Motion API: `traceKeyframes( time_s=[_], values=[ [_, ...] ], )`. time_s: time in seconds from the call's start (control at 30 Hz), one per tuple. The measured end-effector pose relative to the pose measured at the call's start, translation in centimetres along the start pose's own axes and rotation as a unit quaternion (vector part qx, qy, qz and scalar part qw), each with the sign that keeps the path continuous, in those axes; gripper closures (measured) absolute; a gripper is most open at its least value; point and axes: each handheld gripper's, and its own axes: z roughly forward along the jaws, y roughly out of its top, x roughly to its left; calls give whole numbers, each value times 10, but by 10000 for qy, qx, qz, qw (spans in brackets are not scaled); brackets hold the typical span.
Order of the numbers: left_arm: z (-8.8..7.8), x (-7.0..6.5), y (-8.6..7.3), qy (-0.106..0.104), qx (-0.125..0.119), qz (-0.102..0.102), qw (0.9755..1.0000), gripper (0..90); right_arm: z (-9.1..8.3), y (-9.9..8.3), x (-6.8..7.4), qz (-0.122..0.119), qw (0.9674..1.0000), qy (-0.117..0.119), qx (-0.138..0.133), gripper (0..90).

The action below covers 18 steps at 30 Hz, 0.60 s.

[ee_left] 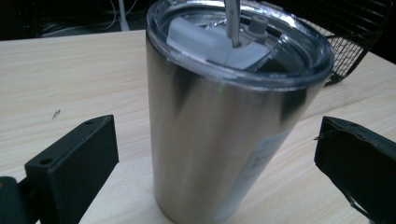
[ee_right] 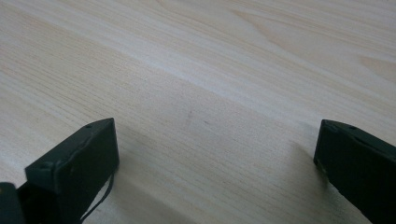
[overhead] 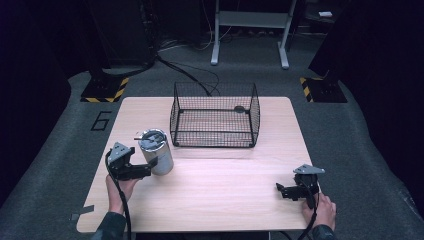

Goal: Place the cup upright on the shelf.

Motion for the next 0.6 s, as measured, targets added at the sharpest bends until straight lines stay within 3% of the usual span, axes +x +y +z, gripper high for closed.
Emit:
traceKeyframes(
  time_s=[0.37, 0.6],
  values=[
    [14, -1, 3, -75, -271, 50, 9996, 0, 0, 0, 0, 0, 10000, 0, 1, 0],
    [27, -4, 4, -143, -302, 124, 9994, 0, 0, 0, 0, -1, 10000, -2, 0, 0]
  ],
)
